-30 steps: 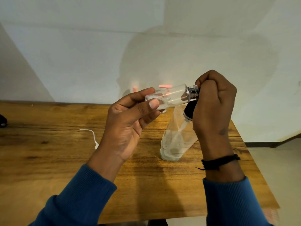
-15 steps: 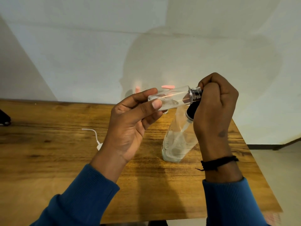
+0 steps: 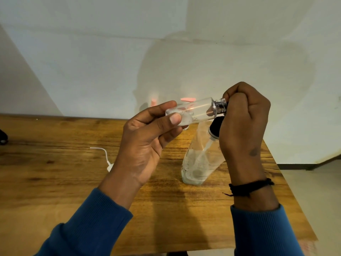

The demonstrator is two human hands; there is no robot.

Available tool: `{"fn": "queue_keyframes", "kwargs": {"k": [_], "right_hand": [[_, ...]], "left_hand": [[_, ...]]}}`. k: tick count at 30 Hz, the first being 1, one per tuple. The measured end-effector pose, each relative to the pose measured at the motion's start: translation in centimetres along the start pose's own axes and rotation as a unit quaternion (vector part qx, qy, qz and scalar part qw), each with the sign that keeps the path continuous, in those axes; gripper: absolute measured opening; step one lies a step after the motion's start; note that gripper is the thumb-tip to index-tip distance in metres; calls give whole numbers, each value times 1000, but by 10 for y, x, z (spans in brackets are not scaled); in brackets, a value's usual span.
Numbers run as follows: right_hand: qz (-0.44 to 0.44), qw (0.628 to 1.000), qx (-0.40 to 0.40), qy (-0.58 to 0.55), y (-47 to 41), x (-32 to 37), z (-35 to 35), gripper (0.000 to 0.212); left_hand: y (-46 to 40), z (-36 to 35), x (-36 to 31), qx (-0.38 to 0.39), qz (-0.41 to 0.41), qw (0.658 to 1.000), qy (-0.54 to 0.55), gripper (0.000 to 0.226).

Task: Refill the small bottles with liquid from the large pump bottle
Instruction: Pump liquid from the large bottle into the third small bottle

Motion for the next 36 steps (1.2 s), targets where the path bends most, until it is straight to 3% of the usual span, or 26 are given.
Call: {"fn": "queue_keyframes", "kwargs": {"k": [15,31,36], "right_hand": [[-5,999,-3,-33,2,-3,-5,24],[-1,1000,-5,25,-1,-1,3,22],[-27,999,-5,-16,1,-7,-3,21]], "left_hand": [[-1,3,-1,-2,-5,1000,-5,23],[-1,1,1,10,-6,1000,-11,30],[-1,3,1,3,-7,1000,-6,26]]}}
Point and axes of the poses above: each hand's wrist, its own y-axis away from the middle knuckle, its own z-axis out of the back of the hand, x = y × z, the point moved 6 cm from there along -y, towards the middle knuckle, and after that the axes turned 2 degrees about z, right-handed, at the moved point
